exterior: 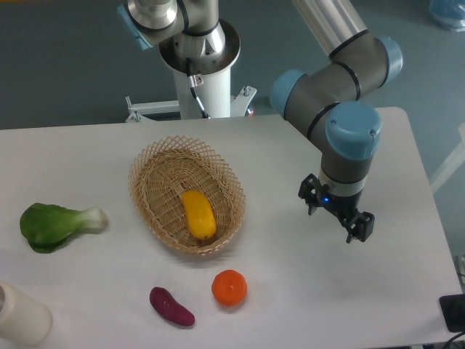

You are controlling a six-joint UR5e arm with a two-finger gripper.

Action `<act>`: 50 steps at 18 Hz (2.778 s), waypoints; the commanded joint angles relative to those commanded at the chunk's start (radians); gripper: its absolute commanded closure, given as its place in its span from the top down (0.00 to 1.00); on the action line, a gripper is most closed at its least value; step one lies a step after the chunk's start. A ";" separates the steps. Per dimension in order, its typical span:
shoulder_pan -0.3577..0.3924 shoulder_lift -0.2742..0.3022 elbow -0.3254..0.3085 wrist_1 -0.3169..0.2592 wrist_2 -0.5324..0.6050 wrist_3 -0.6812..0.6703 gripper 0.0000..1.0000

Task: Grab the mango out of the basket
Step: 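Move the open gripper over the basket and lower it onto the yellow mango, then close the gripper around the yellow mango inside the basket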

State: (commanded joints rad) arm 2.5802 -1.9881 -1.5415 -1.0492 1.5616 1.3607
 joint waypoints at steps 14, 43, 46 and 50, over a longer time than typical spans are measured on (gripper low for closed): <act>-0.152 0.072 -0.118 0.000 -0.009 -0.411 1.00; -0.336 0.038 -0.315 0.089 -0.006 -0.882 1.00; -0.338 0.035 -0.313 0.091 -0.008 -0.884 1.00; -0.338 0.032 -0.304 0.090 -0.008 -0.905 0.53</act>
State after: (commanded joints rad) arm 2.2427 -1.9558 -1.8454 -0.9588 1.5539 0.4557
